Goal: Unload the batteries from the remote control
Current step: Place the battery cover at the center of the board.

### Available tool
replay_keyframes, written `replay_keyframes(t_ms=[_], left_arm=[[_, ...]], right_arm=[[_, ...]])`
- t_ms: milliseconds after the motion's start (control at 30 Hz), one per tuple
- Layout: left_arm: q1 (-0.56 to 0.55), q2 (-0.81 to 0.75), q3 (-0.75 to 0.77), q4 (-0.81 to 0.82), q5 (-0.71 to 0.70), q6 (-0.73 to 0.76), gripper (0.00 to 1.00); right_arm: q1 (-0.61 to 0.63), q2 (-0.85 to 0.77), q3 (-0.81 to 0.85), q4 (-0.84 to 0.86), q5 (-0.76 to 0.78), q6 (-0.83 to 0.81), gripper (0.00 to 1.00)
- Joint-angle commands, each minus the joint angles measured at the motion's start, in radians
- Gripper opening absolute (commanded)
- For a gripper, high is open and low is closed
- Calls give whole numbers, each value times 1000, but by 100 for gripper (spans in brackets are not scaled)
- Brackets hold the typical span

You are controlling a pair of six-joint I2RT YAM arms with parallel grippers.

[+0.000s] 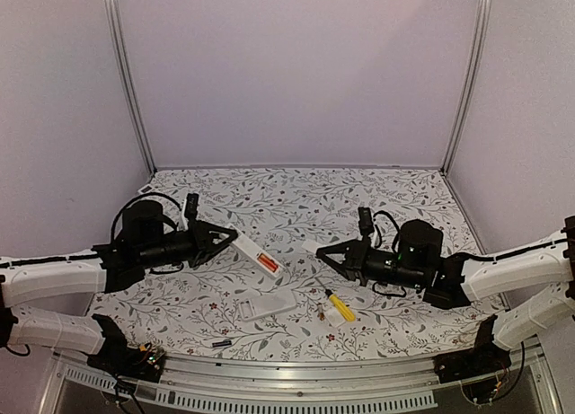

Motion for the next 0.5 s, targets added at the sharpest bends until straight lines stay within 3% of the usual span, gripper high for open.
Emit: replay_keyframes(t_ms=[0, 467], left_arm=[[76, 3, -84, -17, 84, 5, 0], [117, -77, -117, -88, 119, 80, 0]], right_arm=[[-86, -17, -27, -66, -30, -63, 0], [-211, 255, 54, -119, -127, -217, 1]])
